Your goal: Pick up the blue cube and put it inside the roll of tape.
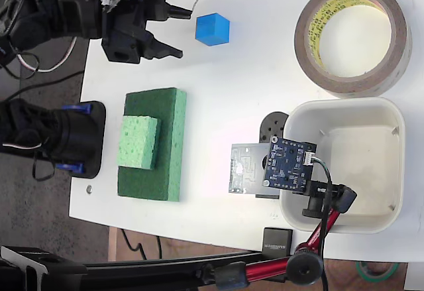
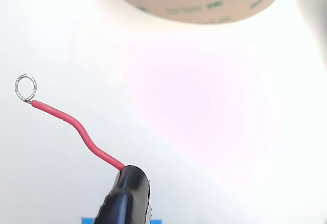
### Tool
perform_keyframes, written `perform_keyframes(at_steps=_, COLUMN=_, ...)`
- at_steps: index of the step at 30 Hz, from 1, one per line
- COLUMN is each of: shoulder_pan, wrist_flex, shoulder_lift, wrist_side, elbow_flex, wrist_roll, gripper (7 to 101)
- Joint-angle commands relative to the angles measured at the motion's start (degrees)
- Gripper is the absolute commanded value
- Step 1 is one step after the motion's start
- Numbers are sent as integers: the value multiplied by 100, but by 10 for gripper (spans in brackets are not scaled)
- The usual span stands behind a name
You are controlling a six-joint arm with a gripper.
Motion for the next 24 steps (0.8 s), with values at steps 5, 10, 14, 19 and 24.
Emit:
perform_keyframes(at_steps=5, shoulder_pan=-439, wrist_flex=202, shoulder_lift=-668, wrist_side=316, elbow_flex=-519, wrist_roll=738, gripper=1003)
perform_keyframes(at_steps=10, shoulder_pan=-510, wrist_flex=88, shoulder_lift=-1002, wrist_side=255, elbow_flex=-624, wrist_roll=896, gripper=1000)
perform_keyframes(at_steps=14, shoulder_pan=-545, wrist_flex=-123, shoulder_lift=-1116, wrist_side=193, elbow_flex=-606, wrist_roll=914, gripper=1000)
perform_keyframes(at_steps=19, shoulder_pan=-615, wrist_flex=-404, shoulder_lift=-1160, wrist_side=149, elbow_flex=-378, wrist_roll=1072, gripper=1003)
perform_keyframes(at_steps=24, shoulder_pan=-721, wrist_flex=-545, shoulder_lift=-1213, wrist_side=246, elbow_flex=-193, wrist_roll=1248, gripper=1003)
